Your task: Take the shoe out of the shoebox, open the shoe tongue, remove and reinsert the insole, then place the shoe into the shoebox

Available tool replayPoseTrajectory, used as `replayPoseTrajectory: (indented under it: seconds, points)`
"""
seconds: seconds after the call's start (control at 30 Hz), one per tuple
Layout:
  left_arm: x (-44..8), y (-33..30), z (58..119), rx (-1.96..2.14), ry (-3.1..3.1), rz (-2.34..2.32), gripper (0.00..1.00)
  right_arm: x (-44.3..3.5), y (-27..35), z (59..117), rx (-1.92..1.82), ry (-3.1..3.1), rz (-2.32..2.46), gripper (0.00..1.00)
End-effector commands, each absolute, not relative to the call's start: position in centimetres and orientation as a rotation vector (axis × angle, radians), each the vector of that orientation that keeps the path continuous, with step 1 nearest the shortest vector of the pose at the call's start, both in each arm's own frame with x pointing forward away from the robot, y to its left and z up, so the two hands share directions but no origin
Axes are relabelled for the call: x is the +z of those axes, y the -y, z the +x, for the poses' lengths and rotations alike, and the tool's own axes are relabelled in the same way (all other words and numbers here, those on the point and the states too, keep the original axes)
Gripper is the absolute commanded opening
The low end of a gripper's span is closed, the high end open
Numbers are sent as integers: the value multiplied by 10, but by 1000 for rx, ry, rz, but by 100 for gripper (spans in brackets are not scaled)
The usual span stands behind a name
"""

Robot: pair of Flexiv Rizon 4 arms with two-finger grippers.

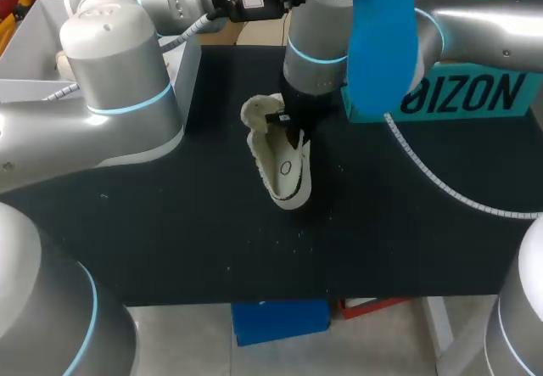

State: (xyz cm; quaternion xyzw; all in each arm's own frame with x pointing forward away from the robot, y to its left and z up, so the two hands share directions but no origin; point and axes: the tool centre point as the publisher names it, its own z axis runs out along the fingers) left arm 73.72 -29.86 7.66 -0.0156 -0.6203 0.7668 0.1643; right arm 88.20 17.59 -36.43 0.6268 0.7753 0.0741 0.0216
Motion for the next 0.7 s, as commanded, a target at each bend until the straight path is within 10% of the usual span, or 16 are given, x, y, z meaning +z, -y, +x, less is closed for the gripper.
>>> replayPoseTrajectory:
  seconds: [0.03,0.43,0.5,0.53,0.7]
  points:
    - [76,300,736,2188,1771,-41,0,-374,-188,881,167,-2329,1908,0]
    - [76,300,736,2188,1771,-41,0,-397,-175,887,97,-2327,1884,1]
    - [76,300,736,2188,1771,-41,0,-398,-171,887,87,-2321,1899,49]
    - [76,300,736,2188,1771,-41,0,-397,-169,887,86,-2315,1909,100]
    - [76,300,736,2188,1771,-41,0,-380,-164,885,222,-2353,1956,100]
